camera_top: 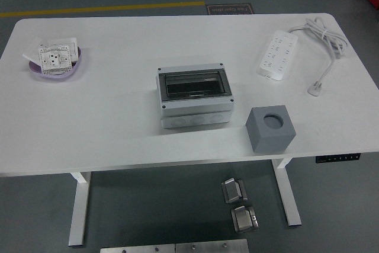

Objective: Pick up the cylinder from the cube,place it in the box,flap close box

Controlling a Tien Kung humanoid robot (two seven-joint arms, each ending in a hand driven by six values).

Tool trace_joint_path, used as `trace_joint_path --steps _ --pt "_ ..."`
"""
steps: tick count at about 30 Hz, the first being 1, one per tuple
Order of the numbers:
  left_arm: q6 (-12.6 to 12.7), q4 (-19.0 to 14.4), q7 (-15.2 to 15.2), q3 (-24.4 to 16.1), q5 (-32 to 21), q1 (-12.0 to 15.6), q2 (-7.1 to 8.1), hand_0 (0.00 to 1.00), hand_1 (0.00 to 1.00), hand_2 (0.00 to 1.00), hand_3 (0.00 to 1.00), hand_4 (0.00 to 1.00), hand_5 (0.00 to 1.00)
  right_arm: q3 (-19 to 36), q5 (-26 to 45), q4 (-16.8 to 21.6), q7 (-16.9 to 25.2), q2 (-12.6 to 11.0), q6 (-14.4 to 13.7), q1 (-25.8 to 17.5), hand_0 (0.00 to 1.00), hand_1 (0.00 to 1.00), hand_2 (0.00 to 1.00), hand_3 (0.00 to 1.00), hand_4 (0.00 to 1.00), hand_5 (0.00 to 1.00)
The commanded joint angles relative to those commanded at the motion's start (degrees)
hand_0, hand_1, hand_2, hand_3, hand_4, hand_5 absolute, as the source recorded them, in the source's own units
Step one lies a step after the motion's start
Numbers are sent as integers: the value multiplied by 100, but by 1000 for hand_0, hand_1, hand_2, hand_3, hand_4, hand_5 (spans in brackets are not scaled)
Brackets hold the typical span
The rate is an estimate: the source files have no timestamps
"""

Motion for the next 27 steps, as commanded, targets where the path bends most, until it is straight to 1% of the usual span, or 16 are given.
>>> trace_joint_path --steps 6,9,13,19,22,24,27 --pt "-56 -11 -30 -66 30 42 39 668 657 648 709 735 561 -2 358 -114 125 24 115 -12 852 827 842 880 754 367" --pt "-129 -24 -135 -83 -22 86 60 668 657 648 709 735 561 -48 677 -232 257 43 251 7 852 827 842 880 754 367" --pt "-195 -38 -262 -60 -101 146 59 668 658 648 709 734 562 -189 1063 -331 425 70 311 55 851 825 841 881 752 365" --pt "-351 -50 -440 -33 -272 259 27 668 657 648 708 733 561 -505 1018 -302 417 103 317 191 850 811 824 871 750 368" --pt "-365 -52 -531 19 -385 307 25 668 657 648 708 733 561 -615 978 -253 388 88 334 261 850 811 824 871 750 368" --pt "-363 -57 -576 59 -434 336 22 668 658 648 708 733 562 -675 956 -227 361 64 354 303 837 802 807 851 749 381" --pt "-371 -73 -627 13 -387 364 11 668 658 648 708 733 562 -736 923 -204 320 34 384 351 837 802 807 851 749 381"
